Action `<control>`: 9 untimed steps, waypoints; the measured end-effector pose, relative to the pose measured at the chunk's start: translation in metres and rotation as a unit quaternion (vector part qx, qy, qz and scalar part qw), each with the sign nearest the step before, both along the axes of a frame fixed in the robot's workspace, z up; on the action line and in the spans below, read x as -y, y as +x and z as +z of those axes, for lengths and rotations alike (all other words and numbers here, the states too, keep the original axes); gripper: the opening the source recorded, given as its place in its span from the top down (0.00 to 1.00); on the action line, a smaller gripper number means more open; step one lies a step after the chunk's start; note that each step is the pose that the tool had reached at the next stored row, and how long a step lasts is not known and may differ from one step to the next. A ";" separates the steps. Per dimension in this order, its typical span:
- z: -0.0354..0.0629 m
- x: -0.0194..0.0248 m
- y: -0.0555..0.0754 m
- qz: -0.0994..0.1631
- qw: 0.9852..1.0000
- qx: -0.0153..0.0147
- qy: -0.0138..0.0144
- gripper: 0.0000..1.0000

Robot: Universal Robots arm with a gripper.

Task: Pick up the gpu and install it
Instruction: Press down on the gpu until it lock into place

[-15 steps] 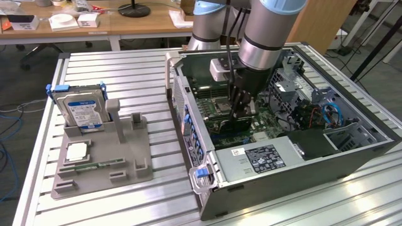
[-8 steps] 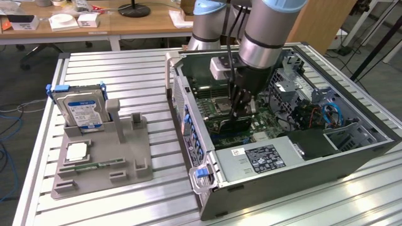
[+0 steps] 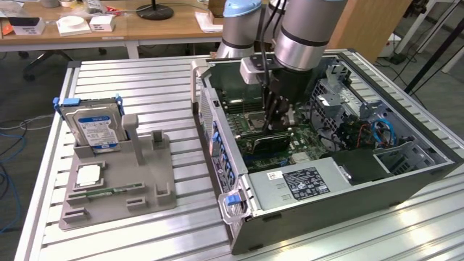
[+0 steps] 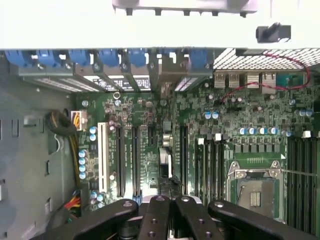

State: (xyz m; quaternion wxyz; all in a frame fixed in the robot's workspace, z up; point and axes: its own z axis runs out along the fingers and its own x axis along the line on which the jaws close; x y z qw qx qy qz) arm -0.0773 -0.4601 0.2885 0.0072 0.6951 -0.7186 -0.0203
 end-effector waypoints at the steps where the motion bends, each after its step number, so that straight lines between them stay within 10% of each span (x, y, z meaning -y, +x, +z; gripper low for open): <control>1: 0.0001 0.0000 -0.001 -0.001 1.000 0.000 0.000 0.89; 9: 0.0001 0.0000 -0.007 -0.016 1.000 -0.003 0.000 0.89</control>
